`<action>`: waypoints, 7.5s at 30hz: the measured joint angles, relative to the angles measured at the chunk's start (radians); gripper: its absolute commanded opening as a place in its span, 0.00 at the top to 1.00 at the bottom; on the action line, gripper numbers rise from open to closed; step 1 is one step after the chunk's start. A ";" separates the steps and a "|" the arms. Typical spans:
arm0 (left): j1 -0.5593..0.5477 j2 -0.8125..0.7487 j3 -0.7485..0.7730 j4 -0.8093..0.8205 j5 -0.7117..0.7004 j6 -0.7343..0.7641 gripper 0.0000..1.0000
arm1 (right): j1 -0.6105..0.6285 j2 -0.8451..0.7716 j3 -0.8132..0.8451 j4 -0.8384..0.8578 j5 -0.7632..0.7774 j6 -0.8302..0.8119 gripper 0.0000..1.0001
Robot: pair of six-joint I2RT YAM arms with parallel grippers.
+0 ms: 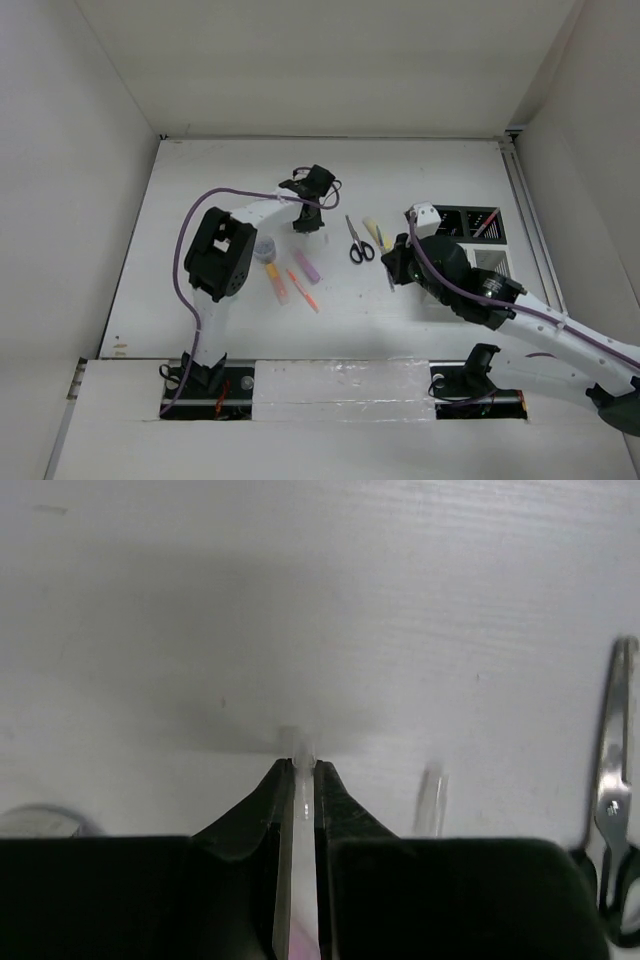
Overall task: Sort the stationery into containers
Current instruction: Close the pen cap on the pen, then place the pen in the storage box.
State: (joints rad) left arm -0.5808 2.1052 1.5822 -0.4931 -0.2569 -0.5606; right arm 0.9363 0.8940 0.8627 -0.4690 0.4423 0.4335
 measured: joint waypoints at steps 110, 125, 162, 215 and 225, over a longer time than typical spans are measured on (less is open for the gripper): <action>0.004 -1.305 -0.787 0.853 0.364 -0.004 1.00 | -0.033 0.375 0.119 0.865 -0.605 0.177 1.00; 0.006 -1.292 -0.789 0.955 0.417 0.030 1.00 | -0.123 0.371 0.155 0.874 -0.764 0.407 1.00; -0.002 -1.256 -0.821 0.871 0.587 0.074 1.00 | -0.247 0.452 0.415 0.999 -0.871 0.409 1.00; -0.002 -1.239 -0.627 0.033 -0.039 0.132 0.01 | -0.996 0.169 -0.212 0.710 -0.050 -0.120 1.00; -0.002 -1.239 -0.627 0.033 -0.038 0.134 0.01 | -0.996 0.197 -0.217 0.684 -0.089 -0.063 1.00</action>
State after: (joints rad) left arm -0.5827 0.8661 0.9554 -0.4603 -0.2951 -0.4267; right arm -0.0601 1.0908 0.6456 0.2150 0.3538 0.3710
